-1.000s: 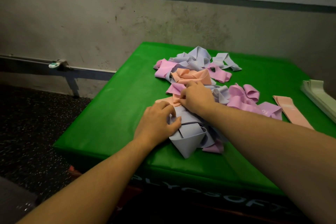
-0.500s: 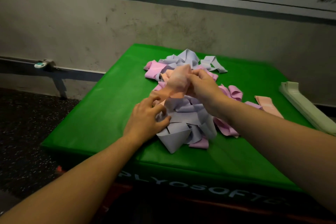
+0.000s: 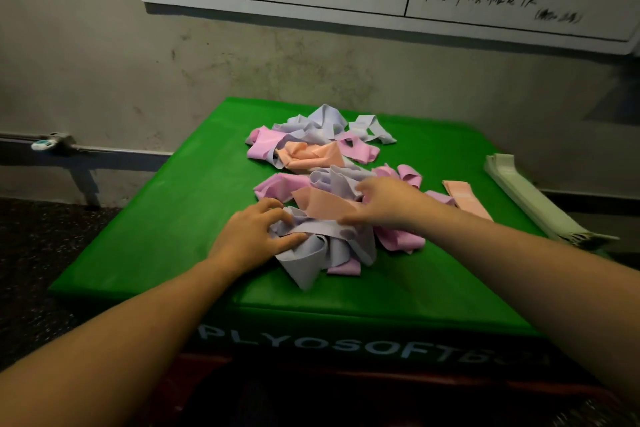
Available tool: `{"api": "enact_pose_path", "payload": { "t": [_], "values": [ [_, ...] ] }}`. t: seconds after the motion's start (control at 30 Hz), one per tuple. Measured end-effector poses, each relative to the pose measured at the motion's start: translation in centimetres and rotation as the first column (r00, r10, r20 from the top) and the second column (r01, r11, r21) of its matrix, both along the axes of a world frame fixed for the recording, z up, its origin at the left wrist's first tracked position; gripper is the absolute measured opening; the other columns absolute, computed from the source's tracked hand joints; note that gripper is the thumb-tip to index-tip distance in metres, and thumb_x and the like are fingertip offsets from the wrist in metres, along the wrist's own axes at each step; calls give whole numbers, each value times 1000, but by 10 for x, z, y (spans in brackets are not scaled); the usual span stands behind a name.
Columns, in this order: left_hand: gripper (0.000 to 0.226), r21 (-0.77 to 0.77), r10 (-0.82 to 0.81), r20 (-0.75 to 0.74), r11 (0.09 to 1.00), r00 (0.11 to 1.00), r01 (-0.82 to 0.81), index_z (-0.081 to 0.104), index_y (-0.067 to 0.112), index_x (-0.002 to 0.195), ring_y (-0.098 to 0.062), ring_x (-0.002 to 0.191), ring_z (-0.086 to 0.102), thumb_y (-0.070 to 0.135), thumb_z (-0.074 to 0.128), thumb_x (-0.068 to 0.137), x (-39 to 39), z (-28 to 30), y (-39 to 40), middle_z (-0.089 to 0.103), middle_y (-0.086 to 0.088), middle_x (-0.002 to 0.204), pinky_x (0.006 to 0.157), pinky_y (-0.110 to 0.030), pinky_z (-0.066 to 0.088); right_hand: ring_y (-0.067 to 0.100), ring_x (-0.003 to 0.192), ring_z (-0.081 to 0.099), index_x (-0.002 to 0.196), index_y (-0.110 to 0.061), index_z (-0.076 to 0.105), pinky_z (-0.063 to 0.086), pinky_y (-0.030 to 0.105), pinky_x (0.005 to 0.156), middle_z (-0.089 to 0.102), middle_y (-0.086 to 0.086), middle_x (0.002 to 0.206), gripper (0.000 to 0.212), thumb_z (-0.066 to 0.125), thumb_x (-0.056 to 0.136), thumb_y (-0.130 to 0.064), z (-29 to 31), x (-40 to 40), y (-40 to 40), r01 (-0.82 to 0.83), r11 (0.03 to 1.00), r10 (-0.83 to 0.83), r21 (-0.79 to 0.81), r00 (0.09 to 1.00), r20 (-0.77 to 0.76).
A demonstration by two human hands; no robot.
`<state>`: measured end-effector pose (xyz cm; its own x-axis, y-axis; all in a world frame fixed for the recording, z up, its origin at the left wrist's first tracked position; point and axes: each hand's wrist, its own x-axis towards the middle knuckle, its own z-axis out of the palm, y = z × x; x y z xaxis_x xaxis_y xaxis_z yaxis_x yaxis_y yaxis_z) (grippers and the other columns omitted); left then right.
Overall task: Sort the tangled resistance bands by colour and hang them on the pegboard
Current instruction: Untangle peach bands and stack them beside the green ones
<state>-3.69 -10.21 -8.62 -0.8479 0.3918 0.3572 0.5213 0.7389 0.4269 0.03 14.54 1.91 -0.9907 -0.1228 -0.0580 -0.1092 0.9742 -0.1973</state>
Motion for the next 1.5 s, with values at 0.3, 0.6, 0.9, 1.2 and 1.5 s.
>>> {"api": "enact_pose_path", "payload": {
  "t": [0.3, 0.6, 0.9, 1.2, 1.5],
  "values": [
    [47, -58, 149, 200, 988, 968, -141, 64, 38, 98, -19, 113, 54, 73, 64, 66, 1, 15, 15, 57, 8, 124, 93, -36, 45, 0, 50, 52, 72, -22, 66, 37, 24, 53, 64, -10, 62, 19, 60, 90, -22, 16, 25, 19, 68, 896, -181, -439, 958, -220],
    [56, 229, -139, 191, 969, 972, 94, 56, 32, 124, -12, 128, 43, 38, 49, 70, 41, 71, 46, 49, 7, 138, 111, -47, 35, 14, 68, 47, 94, -11, 70, 35, 22, 53, 61, -2, 75, 19, 54, 96, -20, 34, 75, 30, 160, 612, -289, -774, 957, -32],
    [56, 762, -508, 448, 648, 736, -16, 54, 30, 122, -18, 105, 68, 51, 79, 76, 130, 91, 94, 63, -5, 128, 85, -39, 59, 17, 80, 65, 124, -5, 61, 49, 26, 65, 71, 10, 99, 33, 57, 97, -23, 34, 124, 39, 185, 223, -203, -957, 969, 140],
    [37, 793, -505, 512, 589, 695, -157, 63, 12, 111, -16, 80, 64, 29, 74, 79, 173, 99, 103, 70, -7, 104, 69, -26, 53, 5, 49, 43, 82, -20, 63, 36, 16, 44, 51, -11, 55, 23, 51, 100, -28, 41, 174, 52, 206, 275, -104, -939, 977, 185],
    [6, 848, -462, 424, 503, 779, -164, 69, 13, 92, -11, 78, 66, 17, 65, 93, 186, 130, 102, 73, 0, 85, 66, -27, 57, 13, 83, 62, 83, -26, 75, 47, 24, 72, 72, -5, 91, 19, 65, 92, -40, 30, 211, 66, 261, 672, -241, -693, 962, 129]
  ]
}}
